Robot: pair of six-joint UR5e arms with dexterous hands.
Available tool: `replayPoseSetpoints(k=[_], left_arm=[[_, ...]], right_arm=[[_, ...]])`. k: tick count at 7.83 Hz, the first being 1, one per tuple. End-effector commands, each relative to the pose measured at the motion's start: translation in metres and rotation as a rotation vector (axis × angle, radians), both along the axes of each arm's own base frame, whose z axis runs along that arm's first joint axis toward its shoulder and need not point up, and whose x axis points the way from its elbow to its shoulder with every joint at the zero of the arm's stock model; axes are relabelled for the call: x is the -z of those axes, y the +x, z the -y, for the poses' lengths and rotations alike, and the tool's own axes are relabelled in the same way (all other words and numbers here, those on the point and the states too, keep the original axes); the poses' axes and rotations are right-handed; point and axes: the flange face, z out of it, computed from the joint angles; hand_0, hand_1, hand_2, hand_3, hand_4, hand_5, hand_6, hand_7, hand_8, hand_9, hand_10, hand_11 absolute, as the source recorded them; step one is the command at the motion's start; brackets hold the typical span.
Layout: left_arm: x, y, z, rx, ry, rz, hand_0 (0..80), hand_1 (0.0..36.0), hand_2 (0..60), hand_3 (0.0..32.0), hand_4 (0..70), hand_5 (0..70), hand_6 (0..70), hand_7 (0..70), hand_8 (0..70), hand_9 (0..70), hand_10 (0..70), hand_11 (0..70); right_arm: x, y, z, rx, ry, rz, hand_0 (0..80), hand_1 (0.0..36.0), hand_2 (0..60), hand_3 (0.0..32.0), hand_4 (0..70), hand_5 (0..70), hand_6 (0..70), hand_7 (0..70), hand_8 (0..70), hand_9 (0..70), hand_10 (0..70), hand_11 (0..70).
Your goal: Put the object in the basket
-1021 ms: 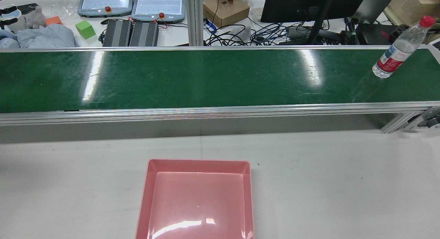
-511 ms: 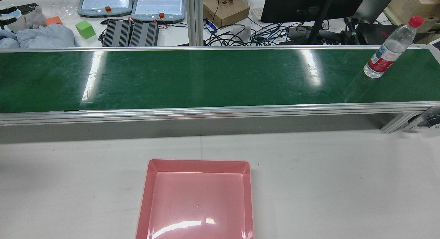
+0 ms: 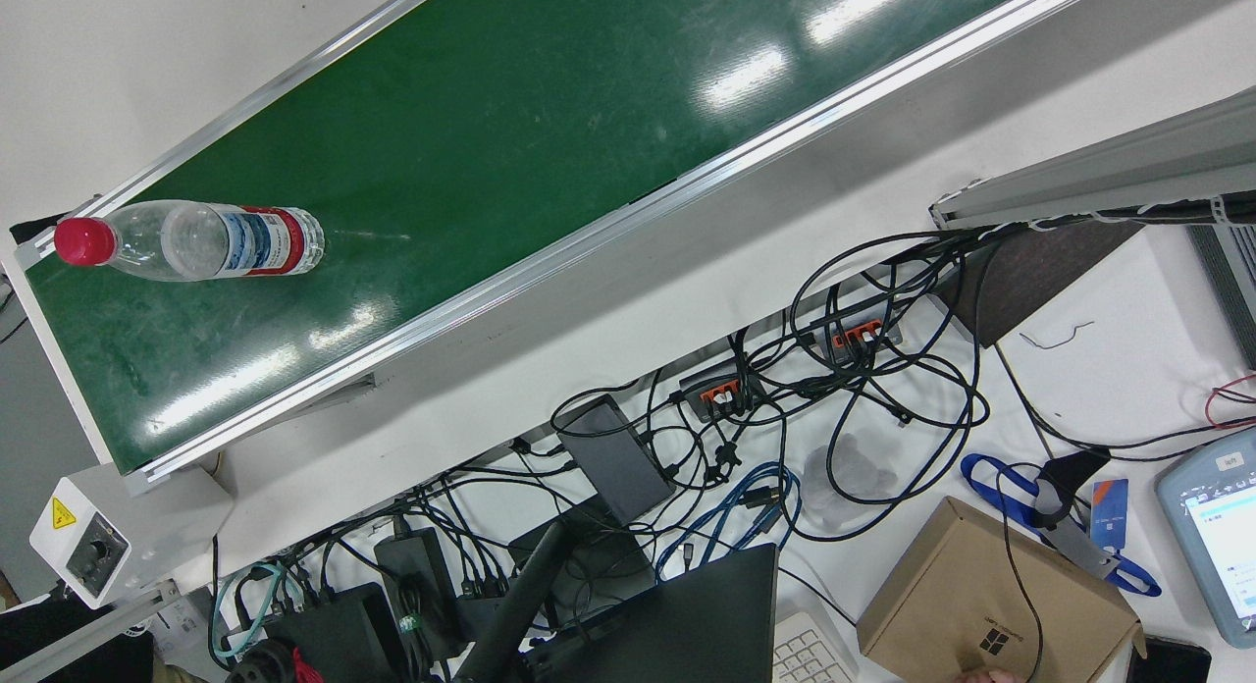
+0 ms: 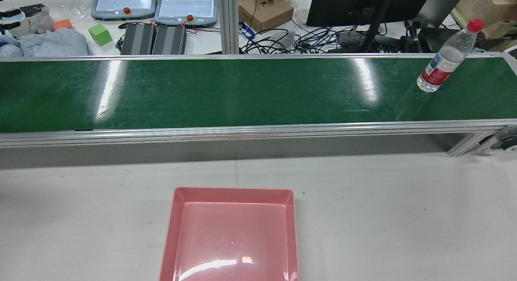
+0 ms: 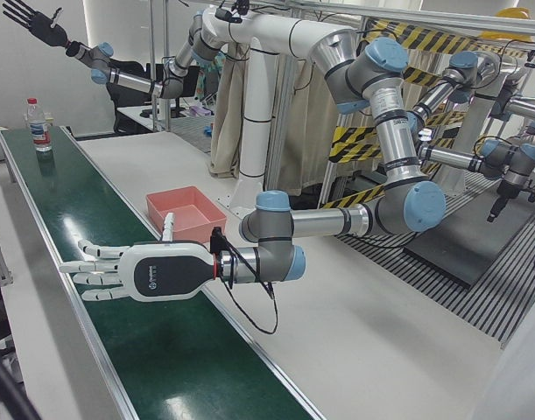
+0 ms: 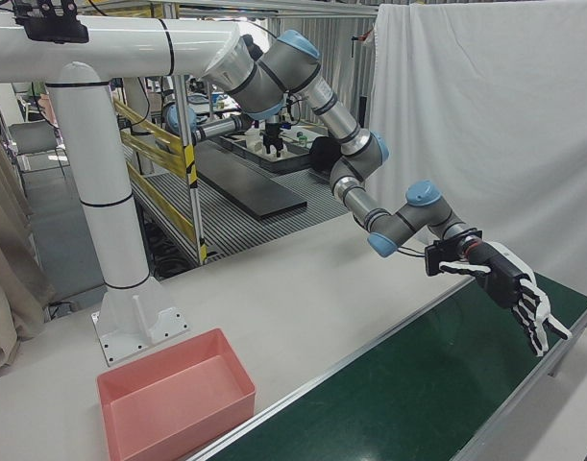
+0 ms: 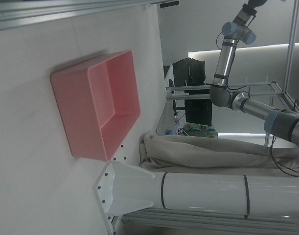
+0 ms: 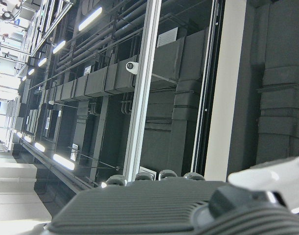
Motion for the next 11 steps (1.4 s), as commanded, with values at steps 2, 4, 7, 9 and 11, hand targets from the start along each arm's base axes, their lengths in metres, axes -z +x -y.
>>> replayPoseSetpoints(k=[2,4,7,9,11], left_arm=[[0.0000,0.0000,0.0000,0.000,0.000,0.000,50.5,0.0,0.0,9.0,2.4,30.5,5.9,2.6,12.4,13.2,8.6,13.0],[0.0000,0.0000,0.0000,0.000,0.000,0.000,50.6,0.0,0.0,9.2,2.5,30.2,5.8,2.3,12.3,13.2,8.1,12.3],[0.0000,0.0009,-0.0001,-0.002,0.000,0.000,50.0,0.0,0.0,10.4,0.0,29.7,4.5,1.7,9.7,11.4,7.1,11.1],[0.0000,0.0000,0.0000,0.000,0.000,0.000,50.0,0.0,0.0,10.2,0.0,29.8,4.4,1.6,10.1,11.7,6.9,10.8],[0.0000,0.0000,0.0000,0.000,0.000,0.000,49.9,0.0,0.0,10.2,0.0,30.0,4.5,1.8,10.2,11.8,7.0,10.9]], right_arm=[[0.0000,-0.0006,0.0005,0.001,0.000,0.000,0.0,0.0,0.0,0.0,0.0,0.0,0.0,0.0,0.0,0.0,0.0,0.0],[0.0000,-0.0001,0.0000,0.001,0.000,0.000,0.0,0.0,0.0,0.0,0.0,0.0,0.0,0.0,0.0,0.0,0.0,0.0],[-0.0008,0.0000,-0.0001,0.000,-0.001,0.001,0.0,0.0,0.0,0.0,0.0,0.0,0.0,0.0,0.0,0.0,0.0,0.0],[-0.0008,-0.0001,0.0000,0.001,-0.002,0.000,0.0,0.0,0.0,0.0,0.0,0.0,0.0,0.0,0.0,0.0,0.0,0.0],[-0.0008,0.0000,-0.0001,0.000,-0.001,0.001,0.0,0.0,0.0,0.0,0.0,0.0,0.0,0.0,0.0,0.0,0.0,0.0]])
